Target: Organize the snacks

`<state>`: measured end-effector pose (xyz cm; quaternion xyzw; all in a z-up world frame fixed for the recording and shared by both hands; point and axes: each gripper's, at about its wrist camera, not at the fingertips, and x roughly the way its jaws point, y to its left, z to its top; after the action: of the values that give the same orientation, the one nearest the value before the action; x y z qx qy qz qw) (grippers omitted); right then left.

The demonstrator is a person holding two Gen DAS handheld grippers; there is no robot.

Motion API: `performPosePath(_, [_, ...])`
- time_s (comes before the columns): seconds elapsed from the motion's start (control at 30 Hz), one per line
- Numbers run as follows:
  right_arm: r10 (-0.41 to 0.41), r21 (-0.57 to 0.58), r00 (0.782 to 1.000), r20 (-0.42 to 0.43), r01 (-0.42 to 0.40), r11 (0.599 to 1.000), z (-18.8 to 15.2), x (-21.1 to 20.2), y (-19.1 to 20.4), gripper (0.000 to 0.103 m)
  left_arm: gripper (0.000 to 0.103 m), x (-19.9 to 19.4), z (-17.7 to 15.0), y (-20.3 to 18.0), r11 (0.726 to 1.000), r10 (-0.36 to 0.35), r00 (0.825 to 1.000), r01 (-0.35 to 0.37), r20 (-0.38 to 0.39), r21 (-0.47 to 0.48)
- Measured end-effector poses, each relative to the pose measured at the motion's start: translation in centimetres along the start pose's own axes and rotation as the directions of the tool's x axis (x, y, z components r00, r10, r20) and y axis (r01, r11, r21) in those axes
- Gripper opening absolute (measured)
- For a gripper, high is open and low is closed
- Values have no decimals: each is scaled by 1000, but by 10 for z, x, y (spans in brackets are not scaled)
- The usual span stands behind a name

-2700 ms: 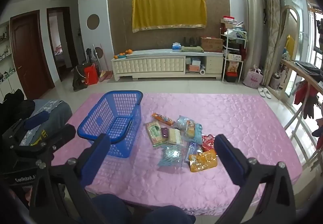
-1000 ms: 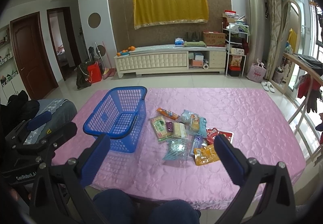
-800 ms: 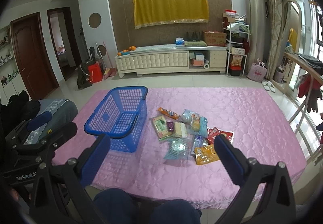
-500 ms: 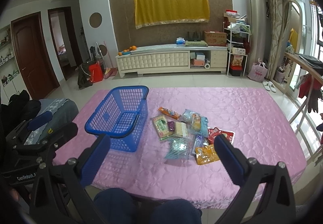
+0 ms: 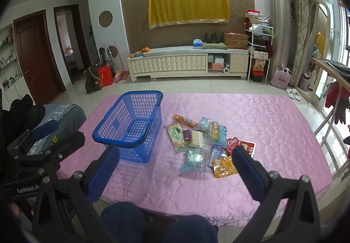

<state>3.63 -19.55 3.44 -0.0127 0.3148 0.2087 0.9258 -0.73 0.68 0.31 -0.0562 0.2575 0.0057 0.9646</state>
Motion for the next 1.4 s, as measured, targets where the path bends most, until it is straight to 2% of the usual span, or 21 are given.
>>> performPosePath(0.47, [22,16,1000,-9,-22,1000,-1,3,-5,103,103,4,0,-5,1000,-5,1000,5,-16,14])
performPosePath(0.6, [32,18,999,10,-32,999,4,1,-14,103,103,12,8,-16,998,-20,1000,21,-20,63])
performPosePath(0.8, [-32,-30,997,64,34,999,14,2,-30,103,103,35,20,-33,994,-48,998,52,-40,91])
performPosePath(0.9, [-108,-76,989,100,116,990,16,8,-38,103,103,49,25,-40,996,-28,999,31,-33,83])
performPosePath(1.03, [-130,-124,987,99,142,982,14,21,-54,103,103,80,24,-53,994,-61,993,69,-103,79])
performPosePath(1.17, [-159,-83,985,69,164,983,8,39,-79,103,103,109,11,-68,993,-68,983,83,-170,82])
performPosePath(1.27, [-163,-53,987,3,163,985,4,57,-98,103,103,133,-2,-79,993,-77,969,96,-236,72])
performPosePath(1.33, [-130,-18,990,-48,129,991,-1,69,-112,103,103,147,-9,-86,992,-80,957,103,-279,67])
performPosePath(1.4, [-138,0,986,-93,139,990,-7,80,-122,103,103,160,-17,-93,993,-67,946,96,-319,75])
